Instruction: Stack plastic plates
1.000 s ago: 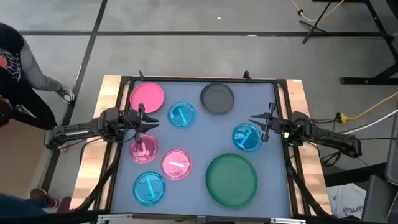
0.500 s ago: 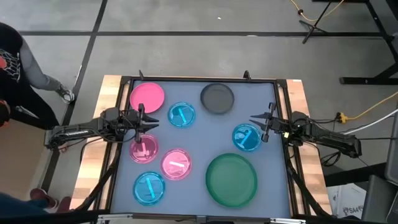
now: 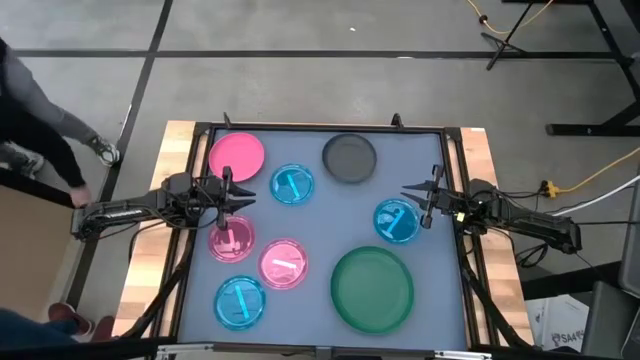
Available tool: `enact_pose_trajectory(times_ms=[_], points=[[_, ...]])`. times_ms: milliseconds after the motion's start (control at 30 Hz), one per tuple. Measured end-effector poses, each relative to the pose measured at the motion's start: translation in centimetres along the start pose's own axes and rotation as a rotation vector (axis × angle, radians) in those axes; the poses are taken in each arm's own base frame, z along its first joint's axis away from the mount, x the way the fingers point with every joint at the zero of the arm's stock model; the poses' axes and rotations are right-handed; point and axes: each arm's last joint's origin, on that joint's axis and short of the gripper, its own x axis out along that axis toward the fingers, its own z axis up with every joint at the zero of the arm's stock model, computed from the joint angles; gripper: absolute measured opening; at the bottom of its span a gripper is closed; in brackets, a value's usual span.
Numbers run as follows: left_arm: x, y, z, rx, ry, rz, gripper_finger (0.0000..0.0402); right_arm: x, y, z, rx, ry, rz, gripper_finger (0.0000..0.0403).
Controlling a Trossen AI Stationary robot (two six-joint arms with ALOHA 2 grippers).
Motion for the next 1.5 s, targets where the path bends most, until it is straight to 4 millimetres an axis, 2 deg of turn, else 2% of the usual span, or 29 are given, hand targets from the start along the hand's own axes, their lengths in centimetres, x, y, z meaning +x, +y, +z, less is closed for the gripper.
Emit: enact_pose_trajectory(times_ms=[833,1067,1200,1500], points=[[0.00,0.00,0.00,0.002,0.000,0.000,0.0084,0.00,-0.06,-0.01,0.000,0.008,-0.017,0.0072],[0.00,0.00,0.00,0.002,0.000,0.000,0.0084,-0.03,-0.48,0.18,0.062,0.016,-0.120,0.0074],[0.00,0.00,0.01,0.002,-0.001,0.000,0.0084,-0.03,-0.52,0.19,0.085,0.016,-0.131,0.0101],[0.00,0.00,0.01,0.002,-0.001,0.000,0.0084,-0.04,-0.53,0.21,0.092,0.014,-0.132,0.0206]])
